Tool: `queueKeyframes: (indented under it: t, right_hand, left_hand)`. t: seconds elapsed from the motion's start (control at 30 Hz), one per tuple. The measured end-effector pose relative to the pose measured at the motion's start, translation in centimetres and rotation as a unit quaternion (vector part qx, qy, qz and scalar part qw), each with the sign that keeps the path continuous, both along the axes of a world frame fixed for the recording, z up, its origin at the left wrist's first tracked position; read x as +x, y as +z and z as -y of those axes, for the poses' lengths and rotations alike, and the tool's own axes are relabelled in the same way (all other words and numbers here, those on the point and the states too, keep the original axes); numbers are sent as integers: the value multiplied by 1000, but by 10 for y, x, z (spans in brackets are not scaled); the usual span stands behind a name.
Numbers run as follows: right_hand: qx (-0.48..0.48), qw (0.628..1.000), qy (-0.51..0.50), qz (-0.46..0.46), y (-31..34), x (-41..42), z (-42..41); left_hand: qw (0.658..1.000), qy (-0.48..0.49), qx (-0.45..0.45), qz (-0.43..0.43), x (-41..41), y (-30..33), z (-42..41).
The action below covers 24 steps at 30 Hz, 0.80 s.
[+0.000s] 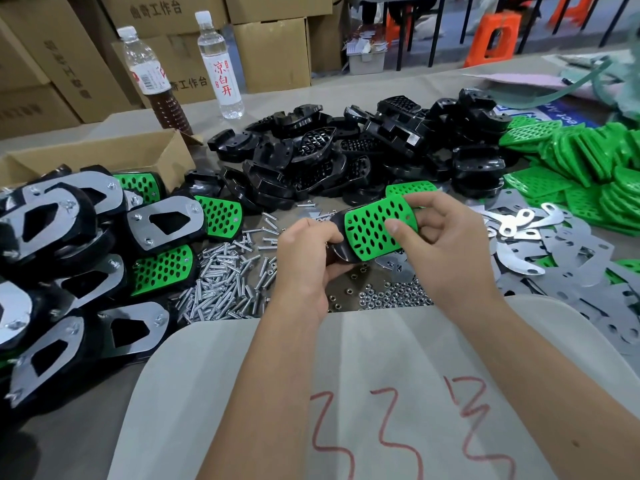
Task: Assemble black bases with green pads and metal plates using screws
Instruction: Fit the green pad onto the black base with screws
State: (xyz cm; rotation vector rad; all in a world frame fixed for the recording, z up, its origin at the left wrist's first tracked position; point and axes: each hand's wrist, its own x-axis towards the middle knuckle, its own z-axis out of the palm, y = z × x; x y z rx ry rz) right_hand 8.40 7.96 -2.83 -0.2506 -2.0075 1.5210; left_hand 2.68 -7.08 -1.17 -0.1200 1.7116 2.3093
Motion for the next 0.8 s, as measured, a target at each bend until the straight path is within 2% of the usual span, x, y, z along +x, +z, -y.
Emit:
queueKeyframes:
  t: [0.13, 0.3, 0.7, 0.8]
  right_hand:
    - [13, 999, -43, 15, -1, -1, -2]
    - [1, 999, -6, 37, -1, -2, 0]
    - [40, 995, -28, 89, 5, 0, 0]
    - [21, 995, -22, 97, 4, 0, -4]
  left_hand:
    - [999, -16, -23, -19, 4, 0, -2]
    - [999, 11, -45, -29, 6, -5, -2]
    - [996, -6, -66, -58, 8, -5, -4]
    - [996, -19, -58, -63, 9, -6, -3]
